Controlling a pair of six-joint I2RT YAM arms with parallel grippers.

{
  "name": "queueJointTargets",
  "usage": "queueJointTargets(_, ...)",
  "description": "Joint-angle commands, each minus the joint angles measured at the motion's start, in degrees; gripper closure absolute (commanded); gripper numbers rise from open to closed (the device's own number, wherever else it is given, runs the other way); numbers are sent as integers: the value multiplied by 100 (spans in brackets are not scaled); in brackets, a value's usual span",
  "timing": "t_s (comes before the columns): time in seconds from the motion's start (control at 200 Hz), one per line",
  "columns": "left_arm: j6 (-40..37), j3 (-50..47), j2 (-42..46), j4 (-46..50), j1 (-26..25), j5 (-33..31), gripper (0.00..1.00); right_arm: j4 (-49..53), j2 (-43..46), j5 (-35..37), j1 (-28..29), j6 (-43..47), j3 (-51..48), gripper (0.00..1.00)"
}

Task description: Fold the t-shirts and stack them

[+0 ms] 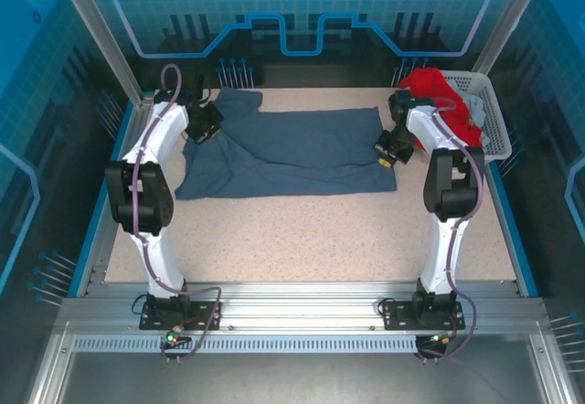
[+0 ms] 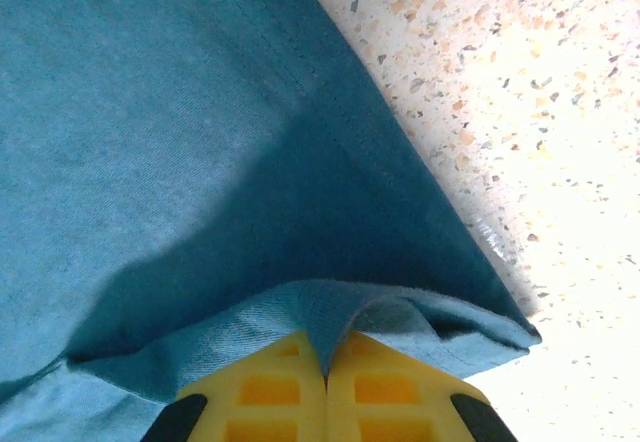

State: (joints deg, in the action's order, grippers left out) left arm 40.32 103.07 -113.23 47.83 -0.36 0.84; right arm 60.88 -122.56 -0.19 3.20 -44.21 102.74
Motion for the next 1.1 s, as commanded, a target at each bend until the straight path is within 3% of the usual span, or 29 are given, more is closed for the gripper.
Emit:
queueJointTargets(0.0, -65, 196, -94, 106, 123, -136, 100, 251, -168, 128, -86, -123, 210, 100)
queueJointTargets(0.455, -70, 772, -664, 236, 260, 102, 100, 337, -653, 144, -91, -117, 748, 100)
queueJointTargets(0.49, -68, 855, -730, 301, 264, 133, 100, 361, -693, 132, -92, -97, 805, 91)
queueJointTargets(0.535, -55, 899, -759, 387, 269, 99, 84, 348, -701, 114, -99, -30, 852, 76)
queueJointTargets(0.585, -59, 863, -669, 435, 273, -16, 57, 329, -624, 139, -100, 56, 880, 62)
queueJointTargets(0.635, -72, 723, -492, 476, 278, -159, 44, 303, -450, 212, -91, 175, 843, 52)
queueJointTargets(0.695, -51, 399, -159, 477, 310, -293, 36, 254, -194, 333, -62, 377, 710, 46)
queueJointTargets(0.86, 318, -1314, 1010, 434, 610, -215, 35, -126, 735, 365, -34, 663, -502, 42)
queueJointTargets(1.01, 1069, -3290, 1923, -258, 1177, 608, 37, -876, 1495, -191, -47, 668, -2018, 41)
queueJointTargets(1.095, 1318, -3912, 2060, -767, 1418, 1006, 37, -1259, 1723, -425, -65, 646, -2545, 41)
